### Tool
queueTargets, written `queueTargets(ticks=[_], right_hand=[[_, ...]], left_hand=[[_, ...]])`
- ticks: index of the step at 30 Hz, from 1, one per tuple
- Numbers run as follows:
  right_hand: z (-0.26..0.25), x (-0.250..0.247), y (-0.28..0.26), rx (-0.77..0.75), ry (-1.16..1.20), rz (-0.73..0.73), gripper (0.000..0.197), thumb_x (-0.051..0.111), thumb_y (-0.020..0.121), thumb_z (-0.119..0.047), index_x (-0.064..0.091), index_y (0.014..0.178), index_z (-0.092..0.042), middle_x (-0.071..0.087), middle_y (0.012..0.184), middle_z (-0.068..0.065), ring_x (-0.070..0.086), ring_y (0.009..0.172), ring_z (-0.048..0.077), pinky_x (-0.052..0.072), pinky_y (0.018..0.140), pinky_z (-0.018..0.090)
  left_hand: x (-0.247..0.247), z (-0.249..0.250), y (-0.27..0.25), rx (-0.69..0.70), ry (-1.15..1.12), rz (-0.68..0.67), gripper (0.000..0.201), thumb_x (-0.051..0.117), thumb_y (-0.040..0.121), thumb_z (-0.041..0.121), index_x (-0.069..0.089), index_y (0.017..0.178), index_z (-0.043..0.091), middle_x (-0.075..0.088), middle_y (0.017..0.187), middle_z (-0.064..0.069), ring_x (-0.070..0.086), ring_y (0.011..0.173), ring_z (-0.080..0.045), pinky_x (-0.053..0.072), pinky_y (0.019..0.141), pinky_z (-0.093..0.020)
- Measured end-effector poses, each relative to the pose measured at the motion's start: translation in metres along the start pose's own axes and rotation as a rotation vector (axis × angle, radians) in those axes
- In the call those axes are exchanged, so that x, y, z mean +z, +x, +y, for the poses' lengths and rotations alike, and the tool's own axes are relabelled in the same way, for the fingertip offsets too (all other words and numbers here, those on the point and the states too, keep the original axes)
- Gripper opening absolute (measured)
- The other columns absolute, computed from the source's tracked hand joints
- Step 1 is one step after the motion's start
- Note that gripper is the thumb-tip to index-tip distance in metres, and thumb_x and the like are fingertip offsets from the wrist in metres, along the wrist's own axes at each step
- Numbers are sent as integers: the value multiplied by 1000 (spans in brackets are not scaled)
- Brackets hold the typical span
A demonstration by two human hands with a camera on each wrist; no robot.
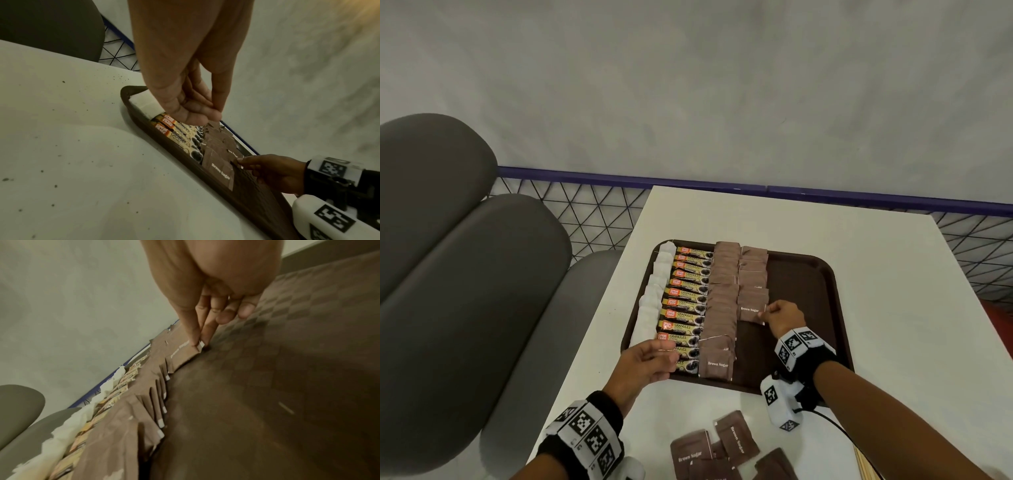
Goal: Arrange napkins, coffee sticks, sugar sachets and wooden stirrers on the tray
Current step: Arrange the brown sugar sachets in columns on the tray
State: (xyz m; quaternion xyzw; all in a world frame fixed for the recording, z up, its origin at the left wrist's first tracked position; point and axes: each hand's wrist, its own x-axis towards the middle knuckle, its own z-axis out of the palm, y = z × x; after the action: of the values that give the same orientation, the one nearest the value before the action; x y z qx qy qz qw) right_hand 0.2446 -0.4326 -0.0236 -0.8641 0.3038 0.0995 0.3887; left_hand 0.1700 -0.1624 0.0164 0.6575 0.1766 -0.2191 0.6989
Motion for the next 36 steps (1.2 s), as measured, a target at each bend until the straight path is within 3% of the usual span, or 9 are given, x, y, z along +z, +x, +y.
queueTargets(ticks=[8, 13, 16, 19, 23, 27, 30, 33, 36], right_hand=[[7, 2, -5, 7, 19, 80, 25, 72, 76, -27, 48, 68, -22, 65, 93, 7, 58, 98, 29, 46, 89, 39], [16, -10, -34, -282, 9, 173, 23, 69, 80, -29, 52, 91, -18, 56, 79, -2, 44, 89, 18, 36, 78, 31], [36, -18, -63, -470, 91, 43, 19, 69, 80, -14, 53, 90, -17, 51, 73, -5, 44, 83, 15, 35, 72, 24], [61, -29, -98, -558, 49, -180, 24, 71, 77, -9, 57, 95, -13, 48, 77, -8, 44, 73, 7, 37, 71, 17], [99, -37, -137, -594, -264, -501, 54, 77, 71, -24, 49, 118, -18, 45, 103, 0, 41, 97, 13, 35, 88, 22], [120, -32, -163, -637, -664, -559, 98, 77, 64, -45, 26, 142, -14, 32, 130, 5, 31, 121, 21, 28, 102, 27], [127, -19, -172, -648, -742, -482, 88, 73, 68, -44, 30, 137, -13, 34, 128, 6, 34, 117, 24, 32, 98, 30], [126, -9, -174, -588, -707, -452, 64, 75, 66, -37, 42, 114, -13, 35, 112, 3, 33, 105, 21, 33, 89, 30], [121, -7, -177, -494, -629, -475, 59, 79, 62, -29, 33, 98, -19, 26, 103, -1, 26, 95, 18, 33, 84, 30]], left_hand=[[0, -8, -6, -26, 85, -58, 38, 74, 63, 13, 67, 100, 11, 72, 89, -4, 66, 80, -14, 54, 70, -23], [-6, -21, -21, -42, 336, -167, 28, 70, 81, 5, 63, 103, 19, 65, 101, -3, 63, 87, -13, 52, 71, -25], [-13, -35, -37, -77, 490, -236, 35, 73, 78, 7, 61, 105, 24, 59, 110, -1, 63, 87, -16, 52, 67, -26], [-18, -51, -56, -6, 729, -298, 44, 78, 74, 15, 55, 106, 35, 52, 117, 1, 57, 89, -13, 48, 64, -14], [-16, -65, -76, 60, 921, -377, 85, 83, 59, 40, 35, 129, 34, 37, 124, 5, 44, 102, -6, 41, 79, -7], [-8, -80, -83, 99, 1141, -409, 122, 71, 45, 63, 15, 147, 25, 25, 142, 1, 31, 128, -19, 32, 108, -30], [4, -87, -83, 113, 1211, -358, 113, 77, 60, 51, 12, 148, 19, 22, 143, -2, 28, 131, -23, 32, 108, -32], [13, -90, -79, 163, 1282, -299, 99, 75, 71, 44, 18, 146, 13, 25, 140, -5, 31, 128, -23, 35, 105, -30], [17, -90, -75, 169, 1303, -272, 88, 73, 74, 40, 25, 142, 11, 31, 135, -5, 35, 125, -23, 38, 101, -30]])
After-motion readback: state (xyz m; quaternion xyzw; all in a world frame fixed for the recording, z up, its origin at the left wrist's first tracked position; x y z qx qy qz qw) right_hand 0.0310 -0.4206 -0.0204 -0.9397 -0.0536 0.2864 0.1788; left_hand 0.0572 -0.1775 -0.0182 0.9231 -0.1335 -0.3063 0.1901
